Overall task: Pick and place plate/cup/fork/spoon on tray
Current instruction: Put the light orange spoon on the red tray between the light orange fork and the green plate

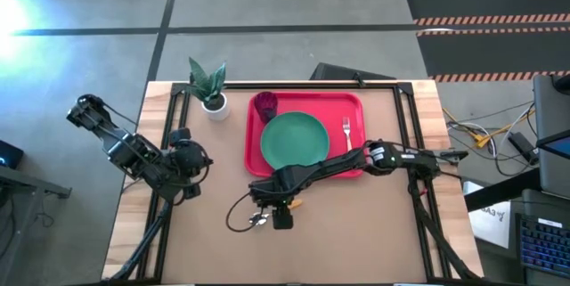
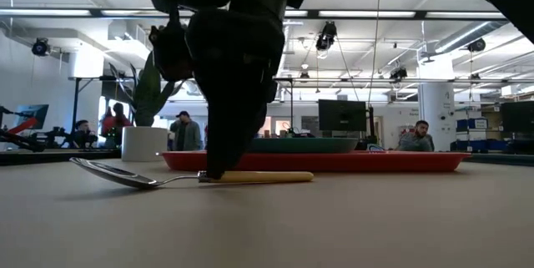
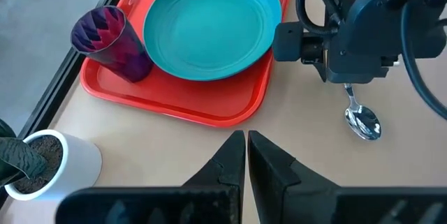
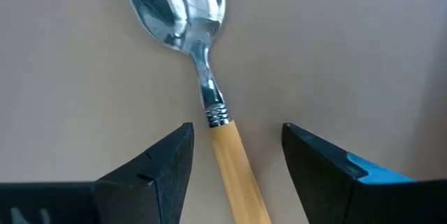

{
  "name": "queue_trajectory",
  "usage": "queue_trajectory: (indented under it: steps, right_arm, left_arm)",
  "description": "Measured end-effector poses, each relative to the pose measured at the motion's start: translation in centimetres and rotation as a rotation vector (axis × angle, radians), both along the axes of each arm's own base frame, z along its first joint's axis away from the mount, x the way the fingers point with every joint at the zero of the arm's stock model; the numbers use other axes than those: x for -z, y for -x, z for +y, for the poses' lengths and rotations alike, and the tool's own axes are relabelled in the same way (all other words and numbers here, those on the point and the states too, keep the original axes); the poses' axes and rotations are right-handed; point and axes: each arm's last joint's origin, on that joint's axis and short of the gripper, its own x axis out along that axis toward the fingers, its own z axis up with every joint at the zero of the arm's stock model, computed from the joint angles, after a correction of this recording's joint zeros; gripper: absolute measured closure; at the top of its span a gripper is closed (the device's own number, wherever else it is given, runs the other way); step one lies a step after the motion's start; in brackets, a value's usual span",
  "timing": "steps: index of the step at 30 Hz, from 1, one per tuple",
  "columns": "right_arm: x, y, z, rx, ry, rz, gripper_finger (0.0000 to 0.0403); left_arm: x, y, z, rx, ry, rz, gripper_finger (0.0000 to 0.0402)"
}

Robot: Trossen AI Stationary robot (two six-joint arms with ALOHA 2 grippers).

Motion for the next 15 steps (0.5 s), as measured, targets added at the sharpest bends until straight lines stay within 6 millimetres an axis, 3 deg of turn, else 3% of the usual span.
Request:
queue_trajectory:
  steps: [15]
  right_arm:
    - [0.65, 0.13, 0.38, 0.02, -0.015, -0.003, 0.0233]
  left_arm:
    - [0.06, -0.03, -0.03, 0.001, 0.0, 0.003, 0.0402]
